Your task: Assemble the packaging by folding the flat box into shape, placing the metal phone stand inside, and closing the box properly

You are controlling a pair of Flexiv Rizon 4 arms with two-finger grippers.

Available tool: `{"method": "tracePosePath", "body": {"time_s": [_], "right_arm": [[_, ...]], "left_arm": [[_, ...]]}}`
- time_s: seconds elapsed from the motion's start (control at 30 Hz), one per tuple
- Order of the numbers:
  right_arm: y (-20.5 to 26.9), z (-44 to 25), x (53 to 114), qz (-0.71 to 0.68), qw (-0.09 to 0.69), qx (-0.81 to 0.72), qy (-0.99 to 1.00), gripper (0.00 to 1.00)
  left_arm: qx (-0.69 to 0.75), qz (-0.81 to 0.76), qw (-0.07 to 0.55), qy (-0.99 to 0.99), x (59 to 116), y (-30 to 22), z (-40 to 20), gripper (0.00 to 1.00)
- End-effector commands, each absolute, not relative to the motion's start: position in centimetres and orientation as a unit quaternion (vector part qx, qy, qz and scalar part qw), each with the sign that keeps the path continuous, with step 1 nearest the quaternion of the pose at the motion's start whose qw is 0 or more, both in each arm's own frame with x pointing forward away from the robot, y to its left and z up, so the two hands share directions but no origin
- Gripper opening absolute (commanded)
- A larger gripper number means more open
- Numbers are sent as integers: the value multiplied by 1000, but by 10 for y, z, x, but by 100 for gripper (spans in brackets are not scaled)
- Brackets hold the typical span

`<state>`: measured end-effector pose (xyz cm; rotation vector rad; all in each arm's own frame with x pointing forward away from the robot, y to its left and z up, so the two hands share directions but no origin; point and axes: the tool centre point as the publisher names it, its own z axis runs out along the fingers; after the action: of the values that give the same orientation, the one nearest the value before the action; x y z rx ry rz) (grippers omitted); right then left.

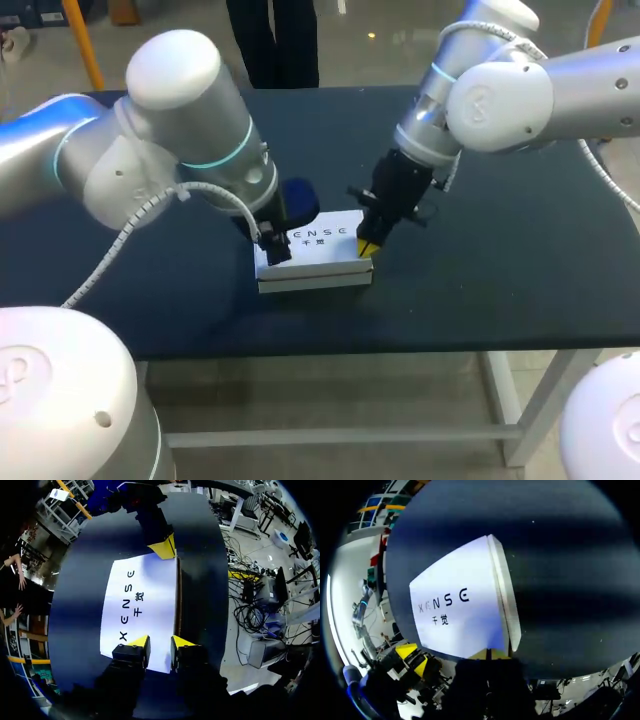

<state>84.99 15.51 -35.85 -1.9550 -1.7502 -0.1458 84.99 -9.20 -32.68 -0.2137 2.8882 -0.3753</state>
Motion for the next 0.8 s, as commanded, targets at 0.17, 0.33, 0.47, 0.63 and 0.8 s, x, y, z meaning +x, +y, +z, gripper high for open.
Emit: {"method": "tracePosePath", "body": {"time_s": [0.17, 0.33, 0.47, 0.63, 0.8], "right_arm": [[159, -362, 850, -55, 248, -721, -645, 0], [160, -362, 850, -56, 245, -721, -646, 0], [160, -363, 850, -57, 242, -722, -646, 0], [160, -364, 849, -59, 237, -722, -647, 0], [159, -364, 849, -60, 236, -723, -647, 0]], "left_arm": [[-110, -198, 65, 972, 857, -71, -320, 0], [-131, -202, 38, 970, 865, -73, -330, 0], [-143, -201, 16, 969, 869, -74, -338, 0], [-141, -196, -1, 970, 870, -76, -345, 0], [-141, -193, -4, 971, 866, -76, -349, 0]]}}
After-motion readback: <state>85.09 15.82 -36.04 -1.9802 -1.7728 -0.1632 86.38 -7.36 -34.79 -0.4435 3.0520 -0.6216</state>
